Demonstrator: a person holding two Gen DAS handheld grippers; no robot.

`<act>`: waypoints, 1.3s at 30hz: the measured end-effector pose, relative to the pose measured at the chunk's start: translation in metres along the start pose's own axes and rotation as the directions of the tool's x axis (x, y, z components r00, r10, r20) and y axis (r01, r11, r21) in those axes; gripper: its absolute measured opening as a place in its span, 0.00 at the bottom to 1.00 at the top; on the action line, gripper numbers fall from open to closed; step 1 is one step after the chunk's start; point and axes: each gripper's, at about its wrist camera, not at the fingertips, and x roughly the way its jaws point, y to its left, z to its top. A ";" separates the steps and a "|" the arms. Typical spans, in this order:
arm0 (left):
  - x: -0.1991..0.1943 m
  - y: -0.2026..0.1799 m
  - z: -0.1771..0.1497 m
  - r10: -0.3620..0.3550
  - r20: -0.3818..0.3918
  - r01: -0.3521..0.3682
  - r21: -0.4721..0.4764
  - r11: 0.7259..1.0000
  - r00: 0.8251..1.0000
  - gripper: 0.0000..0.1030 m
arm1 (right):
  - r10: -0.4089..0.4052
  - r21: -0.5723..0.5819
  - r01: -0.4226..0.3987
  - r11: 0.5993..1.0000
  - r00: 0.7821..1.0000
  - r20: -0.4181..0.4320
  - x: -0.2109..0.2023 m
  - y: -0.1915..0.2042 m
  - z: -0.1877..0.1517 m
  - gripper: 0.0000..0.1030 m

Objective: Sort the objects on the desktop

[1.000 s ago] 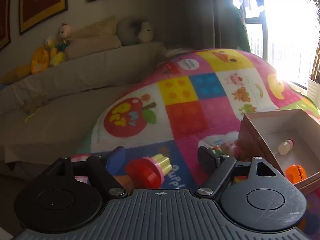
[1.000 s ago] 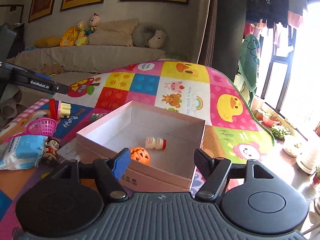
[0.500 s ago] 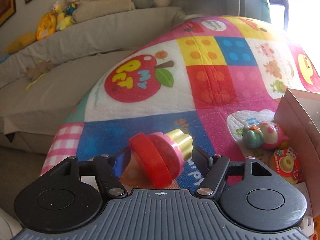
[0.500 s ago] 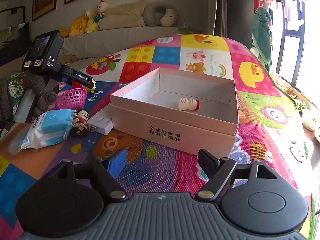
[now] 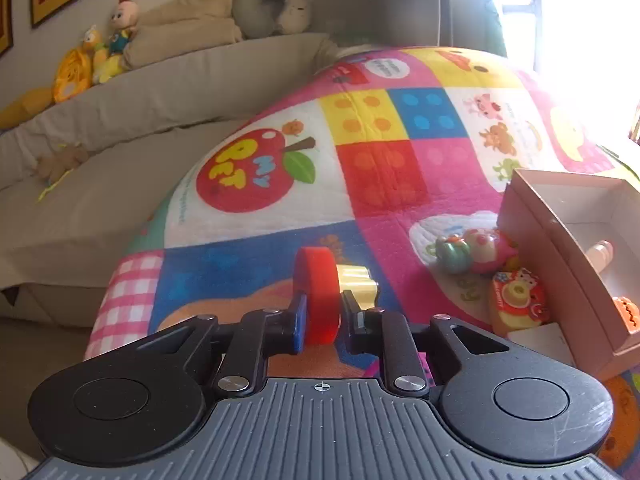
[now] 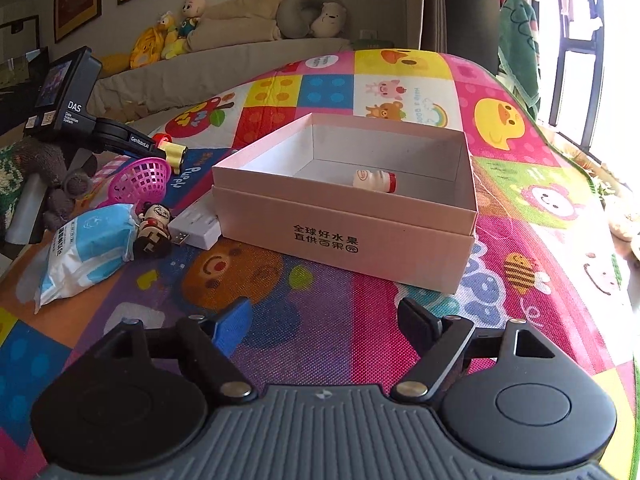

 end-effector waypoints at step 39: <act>-0.140 0.016 -0.120 -0.175 0.099 0.190 -0.172 0.967 0.980 0.88 | 0.260 -0.029 -0.290 0.957 0.896 -0.359 0.222 0.172 0.167 0.49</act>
